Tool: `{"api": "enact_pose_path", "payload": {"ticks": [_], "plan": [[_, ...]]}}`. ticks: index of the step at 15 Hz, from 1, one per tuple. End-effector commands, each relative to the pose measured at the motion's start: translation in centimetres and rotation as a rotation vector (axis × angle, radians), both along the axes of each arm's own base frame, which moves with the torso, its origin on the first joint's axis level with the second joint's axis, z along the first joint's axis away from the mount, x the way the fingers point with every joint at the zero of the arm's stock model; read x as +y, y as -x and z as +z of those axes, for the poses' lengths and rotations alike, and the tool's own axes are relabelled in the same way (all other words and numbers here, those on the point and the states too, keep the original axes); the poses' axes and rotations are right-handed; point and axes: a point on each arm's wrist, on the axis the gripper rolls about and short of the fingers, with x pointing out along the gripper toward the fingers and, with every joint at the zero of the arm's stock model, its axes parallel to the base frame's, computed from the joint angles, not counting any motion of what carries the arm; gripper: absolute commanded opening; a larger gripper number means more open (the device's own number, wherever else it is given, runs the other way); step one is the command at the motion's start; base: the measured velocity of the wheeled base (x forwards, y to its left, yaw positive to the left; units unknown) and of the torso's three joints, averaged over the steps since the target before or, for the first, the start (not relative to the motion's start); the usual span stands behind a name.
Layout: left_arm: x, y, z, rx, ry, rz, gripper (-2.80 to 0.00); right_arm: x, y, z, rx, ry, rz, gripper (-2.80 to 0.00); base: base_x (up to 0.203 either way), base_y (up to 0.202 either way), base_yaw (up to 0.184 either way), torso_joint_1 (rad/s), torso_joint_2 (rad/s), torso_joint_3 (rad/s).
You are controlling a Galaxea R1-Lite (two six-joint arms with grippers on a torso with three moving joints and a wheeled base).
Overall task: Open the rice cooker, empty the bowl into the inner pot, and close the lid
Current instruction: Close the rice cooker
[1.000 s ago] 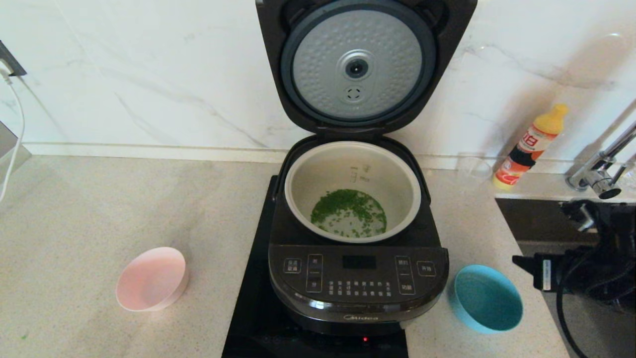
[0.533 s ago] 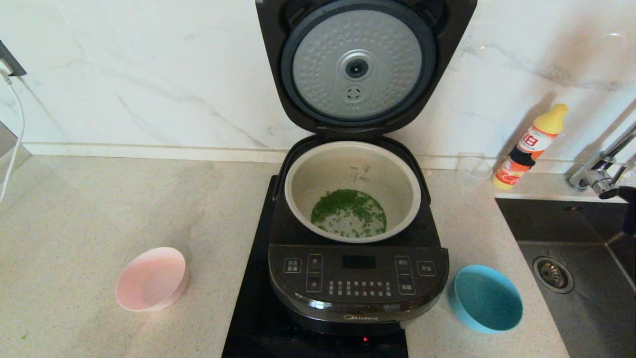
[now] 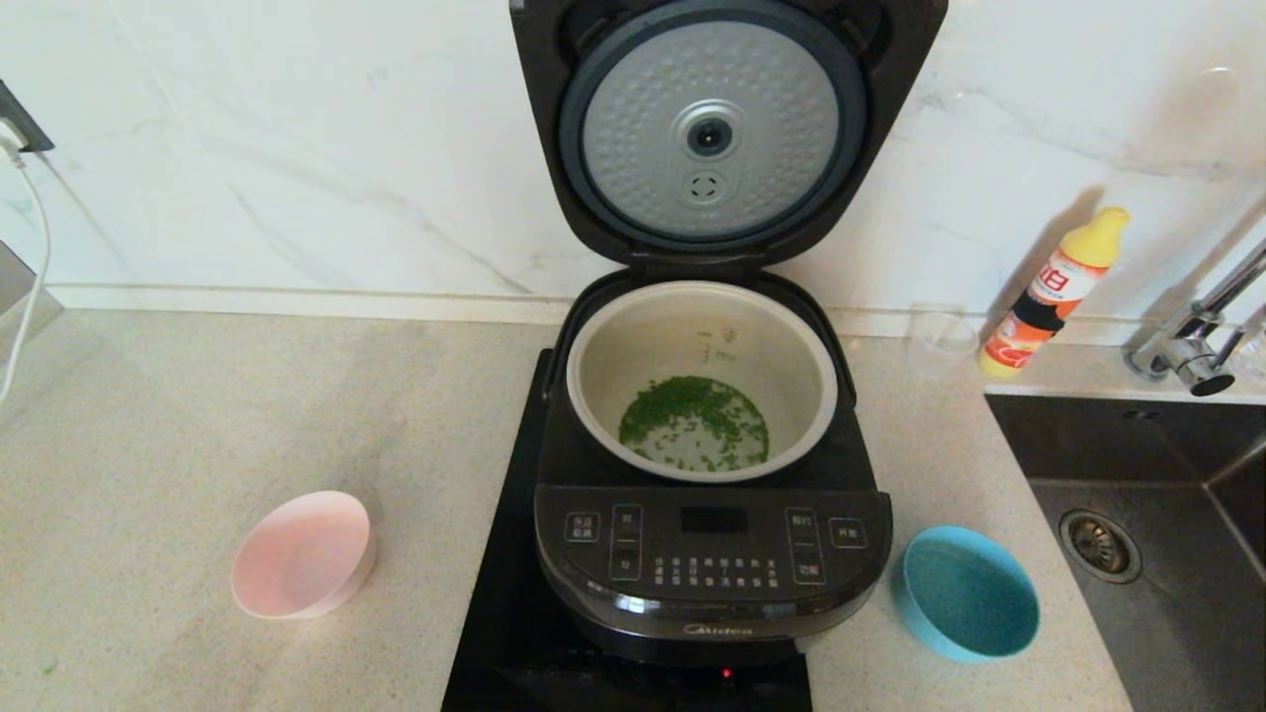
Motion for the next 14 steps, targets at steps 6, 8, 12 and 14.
{"api": "enact_pose_path", "payload": {"ticks": [6,8,12,14], "plan": [[0.0,0.0,0.0,-0.001,0.0,0.0,-2.8,0.1,4.3,-10.8,-0.012,-0.056,0.115,-2.8,0.0,0.0,0.0,0.0,0.0,0.0],[0.0,0.0,0.0,0.001,0.0,0.0,-2.8,0.4,4.5,-14.8,0.024,-0.118,0.248,-2.8,0.0,0.0,0.0,0.0,0.0,0.0],[0.0,0.0,0.0,0.001,0.001,0.0,-2.8,0.8,5.9,-17.0,-0.091,-0.184,0.462,-2.8,0.0,0.0,0.0,0.0,0.0,0.0],[0.0,0.0,0.0,0.001,0.001,0.0,-2.8,0.9,5.9,-17.3,-0.08,-0.23,0.483,-2.8,0.0,0.0,0.0,0.0,0.0,0.0]]}}
